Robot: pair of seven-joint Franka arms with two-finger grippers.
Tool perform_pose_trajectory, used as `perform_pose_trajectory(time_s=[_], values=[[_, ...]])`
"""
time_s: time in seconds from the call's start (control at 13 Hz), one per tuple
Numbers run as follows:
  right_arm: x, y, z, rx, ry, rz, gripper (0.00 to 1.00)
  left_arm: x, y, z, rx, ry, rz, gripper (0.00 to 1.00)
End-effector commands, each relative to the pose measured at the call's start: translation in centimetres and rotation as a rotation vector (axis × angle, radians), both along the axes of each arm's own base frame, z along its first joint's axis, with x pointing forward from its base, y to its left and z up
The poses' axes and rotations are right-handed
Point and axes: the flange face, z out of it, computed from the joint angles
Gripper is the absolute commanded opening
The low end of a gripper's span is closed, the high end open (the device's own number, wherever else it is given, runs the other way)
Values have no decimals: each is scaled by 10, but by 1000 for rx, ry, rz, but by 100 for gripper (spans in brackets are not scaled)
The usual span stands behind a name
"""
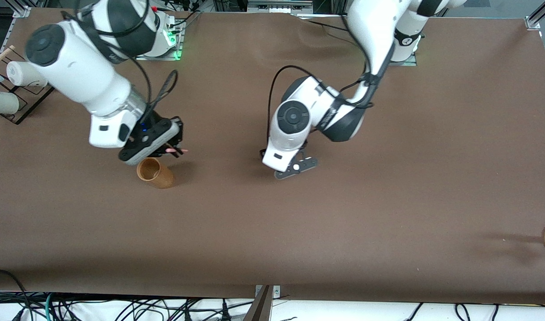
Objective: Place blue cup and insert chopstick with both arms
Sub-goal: 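Set down the blue cup with the left gripper while the right gripper lifts the chopstick, then carry the chopstick over the blue cup with the right gripper while the left gripper withdraws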
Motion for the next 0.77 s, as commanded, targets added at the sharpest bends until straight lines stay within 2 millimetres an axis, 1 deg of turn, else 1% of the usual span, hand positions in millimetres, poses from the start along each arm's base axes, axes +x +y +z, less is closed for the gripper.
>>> perform_pose_trajectory(time_s=[0.0,0.08,0.15,0.23,0.31,0.38,0.46,0.54,0.62,0.69], values=[[-19,61,-7,53,1,-20,0,4,79,101,11,-1,-218,100],[-29,89,-16,64,-1,-17,0,9,114,132,23,-16,-268,100],[-36,111,-20,60,-18,-18,0,16,163,164,11,-25,-277,100],[-39,134,-25,64,-27,-38,0,25,222,195,-9,-60,-282,100],[-42,155,-25,72,-29,-62,0,29,271,216,-34,-84,-311,100],[-48,180,-30,75,-31,-89,0,29,323,234,-40,-96,-345,100],[-50,198,-38,67,-48,-116,0,24,368,247,-48,-99,-375,100],[-54,218,-49,57,-62,-128,0,18,410,257,-63,-107,-365,100],[-59,231,-58,44,-70,-132,0,8,440,268,-62,-116,-335,100],[-64,239,-66,41,-69,-134,0,-3,455,258,-68,-69,-318,100]])
